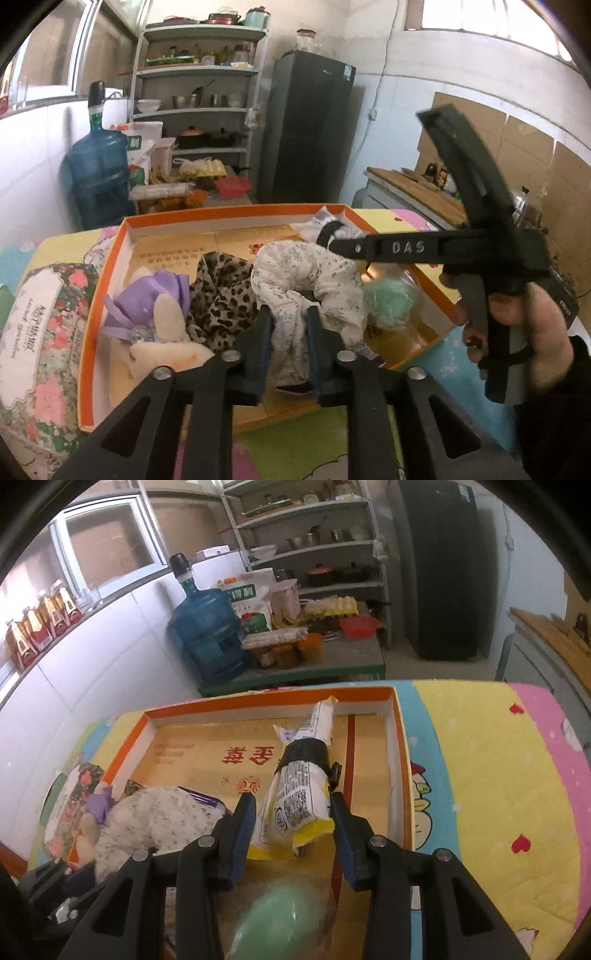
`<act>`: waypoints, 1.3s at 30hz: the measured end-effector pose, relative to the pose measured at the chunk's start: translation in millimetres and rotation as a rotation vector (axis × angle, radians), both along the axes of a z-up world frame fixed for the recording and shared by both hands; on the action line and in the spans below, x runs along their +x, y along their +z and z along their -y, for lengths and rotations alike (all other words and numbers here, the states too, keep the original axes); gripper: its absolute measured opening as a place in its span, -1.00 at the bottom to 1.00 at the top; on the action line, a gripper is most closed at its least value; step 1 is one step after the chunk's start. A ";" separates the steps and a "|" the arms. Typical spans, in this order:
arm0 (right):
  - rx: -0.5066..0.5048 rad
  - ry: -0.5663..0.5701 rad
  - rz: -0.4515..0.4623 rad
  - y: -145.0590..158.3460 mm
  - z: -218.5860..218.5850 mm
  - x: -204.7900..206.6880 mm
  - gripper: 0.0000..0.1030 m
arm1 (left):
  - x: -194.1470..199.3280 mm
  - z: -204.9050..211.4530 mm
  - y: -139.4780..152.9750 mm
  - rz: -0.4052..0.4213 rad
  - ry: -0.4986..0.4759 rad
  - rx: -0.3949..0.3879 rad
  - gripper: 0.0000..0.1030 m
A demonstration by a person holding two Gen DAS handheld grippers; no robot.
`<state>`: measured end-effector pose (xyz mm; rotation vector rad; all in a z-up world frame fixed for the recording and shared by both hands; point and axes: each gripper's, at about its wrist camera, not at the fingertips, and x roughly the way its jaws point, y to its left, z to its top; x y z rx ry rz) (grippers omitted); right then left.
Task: Organize soft objects
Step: 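Open the left gripper to drop the scrunchie while the right releases the snack bar into the box, then raise both open grippers out of the box and back over the mat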
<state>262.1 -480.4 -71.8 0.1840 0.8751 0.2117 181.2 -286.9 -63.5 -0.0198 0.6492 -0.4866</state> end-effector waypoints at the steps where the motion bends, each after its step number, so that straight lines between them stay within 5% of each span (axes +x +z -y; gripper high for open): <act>1: 0.004 -0.007 0.000 -1.1 2.3 -0.2 -0.18 | -1.4 -0.9 1.0 0.003 -0.002 -0.003 -0.36; 7: 0.049 -0.043 0.042 3.1 16.6 -9.3 0.12 | -8.8 -5.4 7.5 0.024 0.005 0.002 -0.01; 24: 0.079 -0.059 0.158 30.4 15.5 -39.0 0.13 | -34.3 -31.3 34.2 0.077 0.004 -0.065 0.01; 39: 0.060 -0.037 0.249 72.6 -35.7 -102.1 0.13 | -77.2 -79.7 60.2 0.152 0.032 -0.092 0.01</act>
